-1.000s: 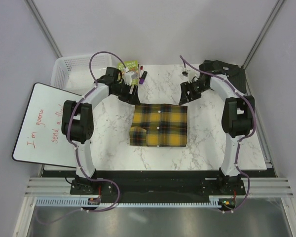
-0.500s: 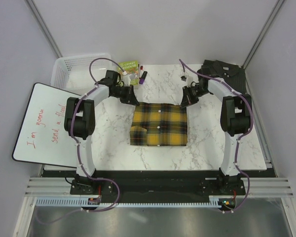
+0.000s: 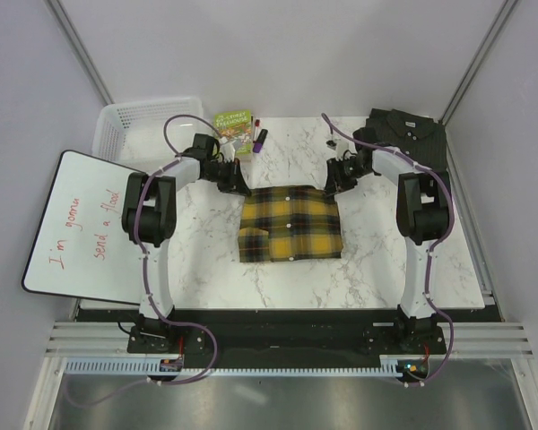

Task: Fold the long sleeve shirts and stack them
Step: Fold the shirt

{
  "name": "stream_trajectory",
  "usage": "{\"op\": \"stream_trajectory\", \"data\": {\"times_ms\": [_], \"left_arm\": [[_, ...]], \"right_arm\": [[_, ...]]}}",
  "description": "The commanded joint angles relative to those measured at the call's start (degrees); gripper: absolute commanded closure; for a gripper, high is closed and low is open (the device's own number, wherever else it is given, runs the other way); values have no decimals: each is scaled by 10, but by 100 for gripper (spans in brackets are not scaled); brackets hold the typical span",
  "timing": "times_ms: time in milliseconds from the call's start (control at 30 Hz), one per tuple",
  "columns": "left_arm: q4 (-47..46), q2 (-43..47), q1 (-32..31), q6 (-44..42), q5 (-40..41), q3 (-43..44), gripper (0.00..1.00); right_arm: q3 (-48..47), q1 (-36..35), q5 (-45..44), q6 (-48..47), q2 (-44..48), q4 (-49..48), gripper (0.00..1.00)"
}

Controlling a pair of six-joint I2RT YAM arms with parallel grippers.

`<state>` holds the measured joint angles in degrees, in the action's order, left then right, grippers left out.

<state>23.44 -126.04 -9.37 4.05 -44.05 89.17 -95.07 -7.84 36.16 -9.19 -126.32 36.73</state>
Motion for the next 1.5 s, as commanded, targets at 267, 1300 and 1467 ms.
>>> {"op": "stream_trajectory", "data": {"times_ms": [267, 1300, 1467], "left_arm": [[-138, 332, 20, 138, -130, -192, 11], [-178, 421, -87, 172, -148, -457, 12], [-166, 444, -159, 191, -149, -457, 12]], "right_arm": [[-66, 31, 81, 46, 183, 92, 2], [336, -35, 310, -93, 283, 186, 2], [380, -87, 297, -51, 329, 128, 2]]}}
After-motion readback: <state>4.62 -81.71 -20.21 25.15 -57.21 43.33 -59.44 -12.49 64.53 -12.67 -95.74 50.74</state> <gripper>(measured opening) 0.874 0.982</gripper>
